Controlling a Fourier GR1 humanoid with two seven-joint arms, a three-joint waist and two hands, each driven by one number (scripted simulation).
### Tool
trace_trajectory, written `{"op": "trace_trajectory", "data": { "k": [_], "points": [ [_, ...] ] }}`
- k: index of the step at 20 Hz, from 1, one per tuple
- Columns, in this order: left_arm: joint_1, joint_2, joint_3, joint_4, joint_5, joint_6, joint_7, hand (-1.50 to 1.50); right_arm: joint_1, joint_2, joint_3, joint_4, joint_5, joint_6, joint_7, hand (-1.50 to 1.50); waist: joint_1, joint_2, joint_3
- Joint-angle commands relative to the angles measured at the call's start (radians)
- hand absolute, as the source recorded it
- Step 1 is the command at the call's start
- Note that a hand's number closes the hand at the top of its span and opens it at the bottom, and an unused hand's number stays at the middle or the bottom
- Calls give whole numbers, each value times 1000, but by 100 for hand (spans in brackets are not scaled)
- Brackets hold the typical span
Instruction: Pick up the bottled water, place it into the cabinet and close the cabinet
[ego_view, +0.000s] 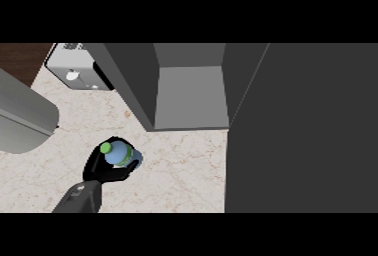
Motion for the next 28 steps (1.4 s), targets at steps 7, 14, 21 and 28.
{"op": "trace_trajectory", "data": {
  "k": [7,14,21,28],
  "points": [
    [-24,-19,2,55,8,-85,-125,150,16,10,-9,-83,-44,-4,34,-150,3,-1,0],
    [89,-127,14,-33,79,130,-214,150,-17,5,-27,-98,-69,-19,103,-150,30,-6,2],
    [28,-129,-118,-140,264,154,-47,150,10,11,-26,-76,-76,4,51,-150,25,-13,4],
    [29,-130,-367,-329,453,309,85,150,-16,14,-41,-47,-91,8,75,-150,25,-14,4]
  ]
}}
